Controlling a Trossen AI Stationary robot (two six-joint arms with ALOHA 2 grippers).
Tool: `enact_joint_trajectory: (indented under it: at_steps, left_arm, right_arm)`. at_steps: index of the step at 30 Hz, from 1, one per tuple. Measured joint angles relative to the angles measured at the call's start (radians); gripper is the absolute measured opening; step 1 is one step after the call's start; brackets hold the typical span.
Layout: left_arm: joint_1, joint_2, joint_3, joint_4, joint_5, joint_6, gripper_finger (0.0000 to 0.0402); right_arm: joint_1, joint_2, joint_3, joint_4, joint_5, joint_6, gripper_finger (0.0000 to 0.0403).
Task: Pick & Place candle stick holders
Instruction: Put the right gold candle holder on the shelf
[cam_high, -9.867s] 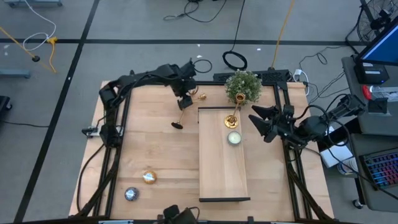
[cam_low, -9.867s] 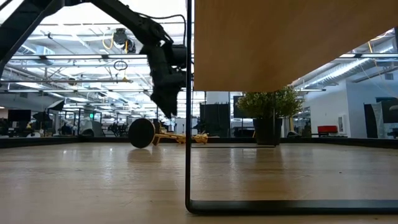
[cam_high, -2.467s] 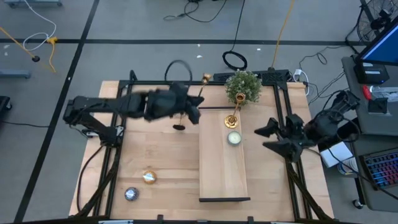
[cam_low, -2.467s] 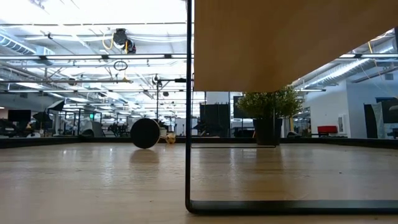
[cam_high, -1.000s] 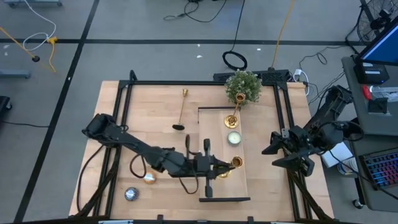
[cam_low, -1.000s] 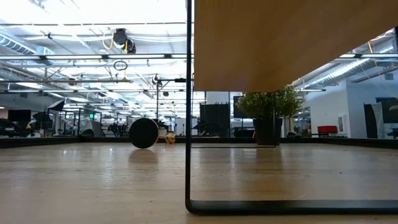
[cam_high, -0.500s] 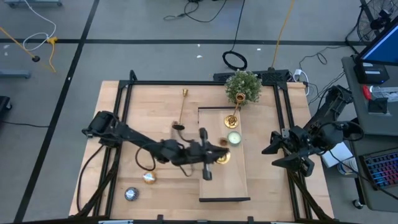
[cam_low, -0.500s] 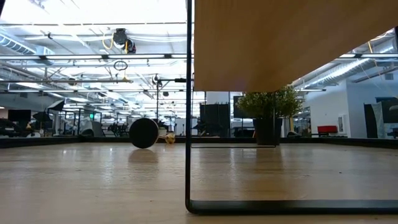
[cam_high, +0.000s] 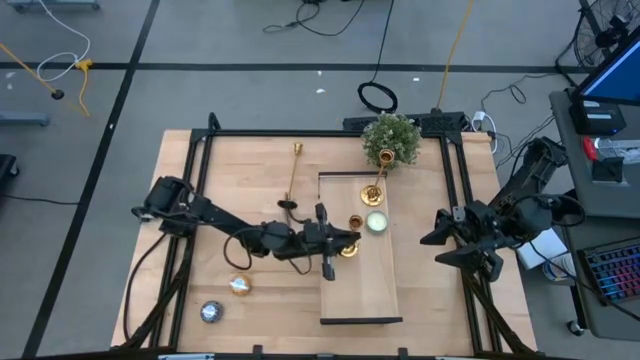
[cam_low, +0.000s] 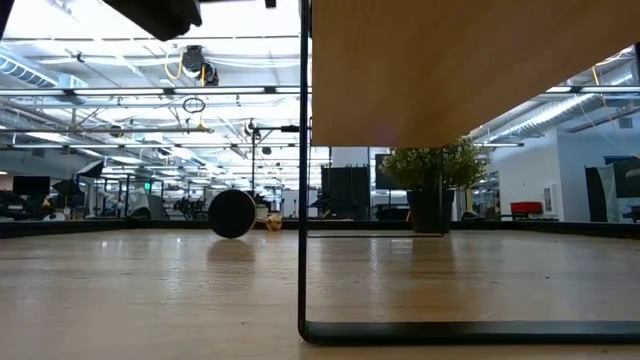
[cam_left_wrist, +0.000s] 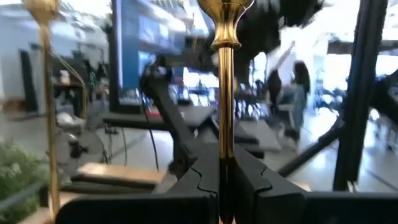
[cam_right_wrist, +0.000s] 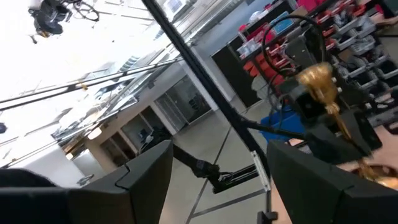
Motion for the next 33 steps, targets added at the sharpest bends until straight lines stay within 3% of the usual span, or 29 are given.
enact_joint_trajectory:
  at_steps: [7,15,22,33]
  left_arm:
    - [0.036,0.018,0.000,-0.025,0.121,-0.030,0.0011]
    - [0.043,0.144,0.022,0.138,0.174,-0.040,0.0011]
    - [0.051,0.194,0.050,0.194,0.158,-0.022,0.0011]
    - [0.054,0.195,0.050,0.129,0.143,-0.063,0.0014]
  right_arm:
    - [0.000,0.000,0.000,0.000,0.002,-0.001,0.0255]
    - [-0.001,0.000,0.000,-0.004,0.004,0.001,0.0255]
    - [-0.001,0.000,0.000,-0.004,0.004,0.012,0.0255]
    - [0.000,0.000,0.000,-0.007,0.004,0.028,0.0255]
